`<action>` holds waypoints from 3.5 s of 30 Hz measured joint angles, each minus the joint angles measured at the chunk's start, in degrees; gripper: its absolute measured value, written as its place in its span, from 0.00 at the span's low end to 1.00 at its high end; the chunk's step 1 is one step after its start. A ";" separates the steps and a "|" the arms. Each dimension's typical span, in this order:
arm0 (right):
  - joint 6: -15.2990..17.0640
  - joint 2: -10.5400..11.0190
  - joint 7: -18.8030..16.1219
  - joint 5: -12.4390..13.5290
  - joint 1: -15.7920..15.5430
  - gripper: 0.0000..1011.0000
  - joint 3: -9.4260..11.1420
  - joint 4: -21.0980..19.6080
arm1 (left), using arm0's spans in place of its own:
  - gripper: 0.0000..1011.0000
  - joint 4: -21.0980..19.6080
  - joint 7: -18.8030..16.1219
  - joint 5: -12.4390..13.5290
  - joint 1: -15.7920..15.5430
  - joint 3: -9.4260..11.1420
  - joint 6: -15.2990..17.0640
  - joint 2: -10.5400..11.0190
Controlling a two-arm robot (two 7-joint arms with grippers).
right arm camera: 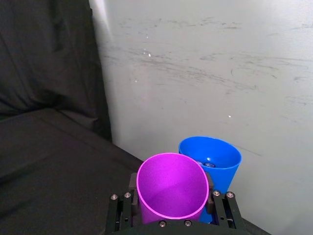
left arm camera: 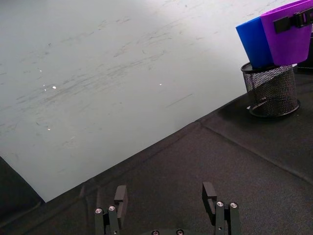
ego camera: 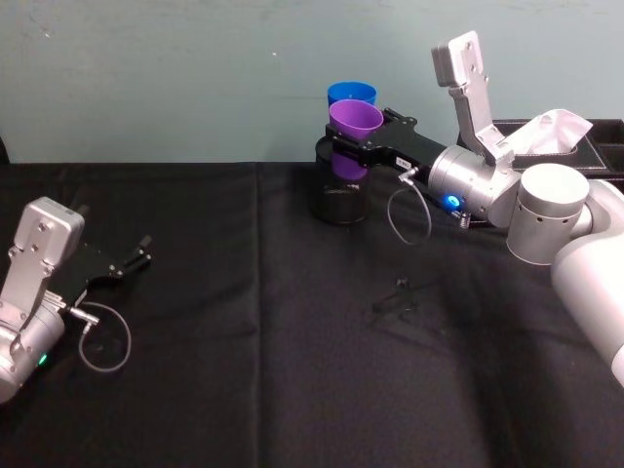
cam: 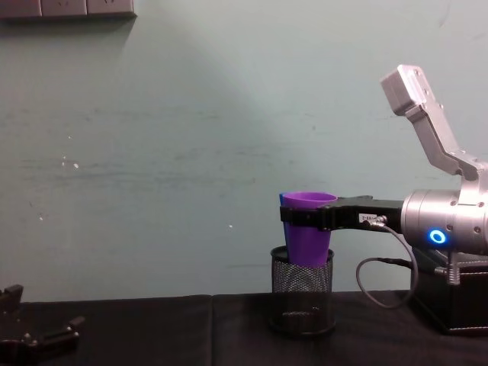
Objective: Pick up one cup with a gripper and tap it against the other cup.
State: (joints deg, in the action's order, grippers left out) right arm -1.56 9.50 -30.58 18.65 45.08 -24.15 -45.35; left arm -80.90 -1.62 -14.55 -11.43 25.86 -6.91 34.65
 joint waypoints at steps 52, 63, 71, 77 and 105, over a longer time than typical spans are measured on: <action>0.00 0.00 0.01 0.00 0.00 0.73 0.00 0.00 | 0.99 0.00 0.00 0.00 0.00 0.00 0.00 0.00; 0.00 0.00 0.01 0.00 0.00 0.73 0.00 0.01 | 0.99 0.00 0.00 0.00 0.00 0.00 0.00 0.00; 0.00 0.00 0.01 0.00 0.00 0.73 0.00 0.00 | 0.99 0.00 0.00 0.00 0.00 0.00 0.00 0.00; 0.00 0.00 0.01 0.00 0.00 0.73 0.00 0.00 | 0.99 0.00 0.00 0.00 0.00 0.00 0.00 0.00; 3.94 3.27 -0.86 0.67 -5.79 0.73 0.01 -10.40 | 0.99 0.00 0.00 0.00 0.00 0.00 0.00 0.00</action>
State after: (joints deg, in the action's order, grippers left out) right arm 2.38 12.77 -31.44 19.31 39.29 -24.14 -55.75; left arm -80.90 -1.62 -14.55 -11.43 25.86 -6.91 34.65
